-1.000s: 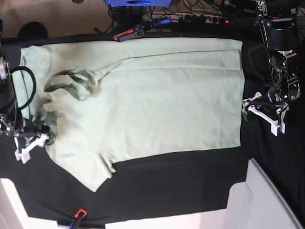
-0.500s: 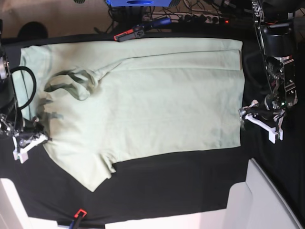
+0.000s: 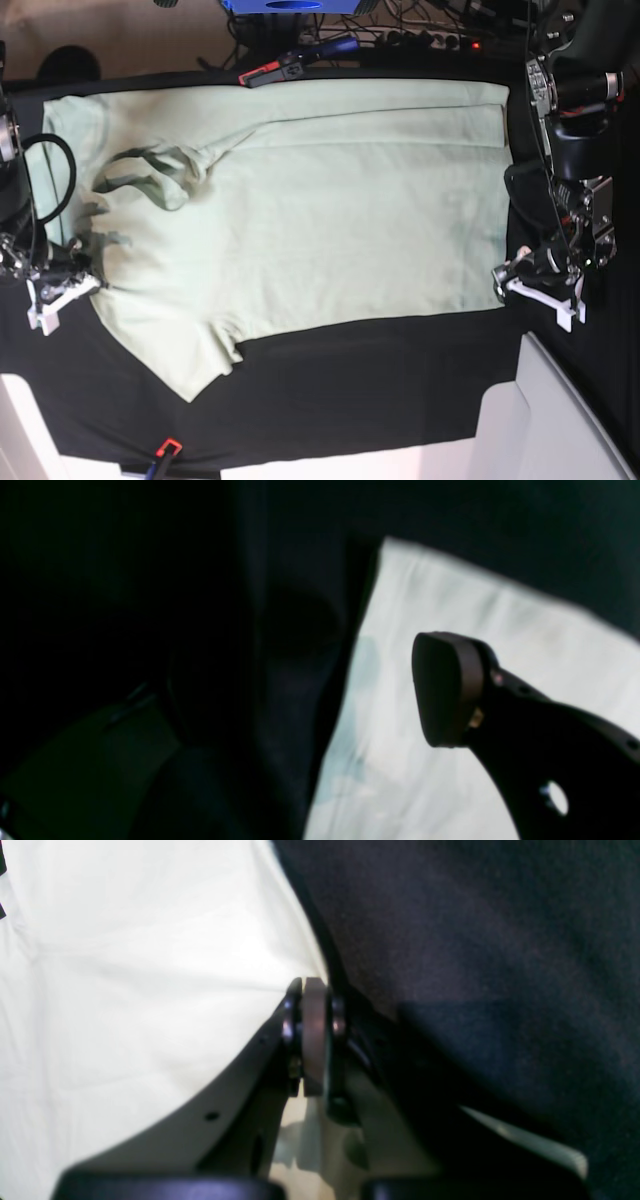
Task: Fold the T-shirt properly
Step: 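Move the left gripper along the shirt side down to the hem corner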
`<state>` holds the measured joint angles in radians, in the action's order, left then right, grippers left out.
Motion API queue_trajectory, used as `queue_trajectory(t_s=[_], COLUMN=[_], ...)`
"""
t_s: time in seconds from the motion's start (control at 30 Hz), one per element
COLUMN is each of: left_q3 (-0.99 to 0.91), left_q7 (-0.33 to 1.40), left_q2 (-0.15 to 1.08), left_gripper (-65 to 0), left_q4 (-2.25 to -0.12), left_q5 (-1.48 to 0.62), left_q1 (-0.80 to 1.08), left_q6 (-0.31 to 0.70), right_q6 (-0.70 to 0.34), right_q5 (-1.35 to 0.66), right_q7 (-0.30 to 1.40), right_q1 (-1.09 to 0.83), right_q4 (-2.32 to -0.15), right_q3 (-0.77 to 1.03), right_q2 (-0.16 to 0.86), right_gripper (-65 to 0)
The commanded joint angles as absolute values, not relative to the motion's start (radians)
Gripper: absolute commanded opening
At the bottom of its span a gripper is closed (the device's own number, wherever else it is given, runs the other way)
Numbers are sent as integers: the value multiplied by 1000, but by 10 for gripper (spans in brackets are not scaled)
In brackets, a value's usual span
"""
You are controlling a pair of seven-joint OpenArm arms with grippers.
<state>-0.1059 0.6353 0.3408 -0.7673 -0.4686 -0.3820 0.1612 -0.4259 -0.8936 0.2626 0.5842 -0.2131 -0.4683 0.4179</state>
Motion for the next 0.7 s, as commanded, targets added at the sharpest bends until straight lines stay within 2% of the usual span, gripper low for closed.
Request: queue_trajectory(t_s=[0.0, 0.17, 0.33, 0.53, 0.67], left_q3=[-105, -105, -104, -105, -108], left_q7=[619, 613, 510, 484, 487], left_q2=[354, 334, 312, 257, 226], left_gripper=[-77, -77, -77, -81, -87], left_q4=[-769, -634, -524, -507, -509], left_q5=[-469, -467, -461, -294, -275], left_q1=[-420, -487, -503, -504, -504], left_q6=[165, 163, 160, 160, 163], right_q6=[-433, -433, -433, -433, -433], right_q5=[-905, -905, -905, -905, -905], right_q7=[246, 246, 246, 246, 246], right_q1=[616, 616, 616, 616, 616], right_q4=[-226, -226, -226, -226, -226], right_q3=[-467, -467, -467, -467, -467], right_q2=[438, 438, 438, 438, 438], right_gripper=[-650, -650, -650, -650, -650])
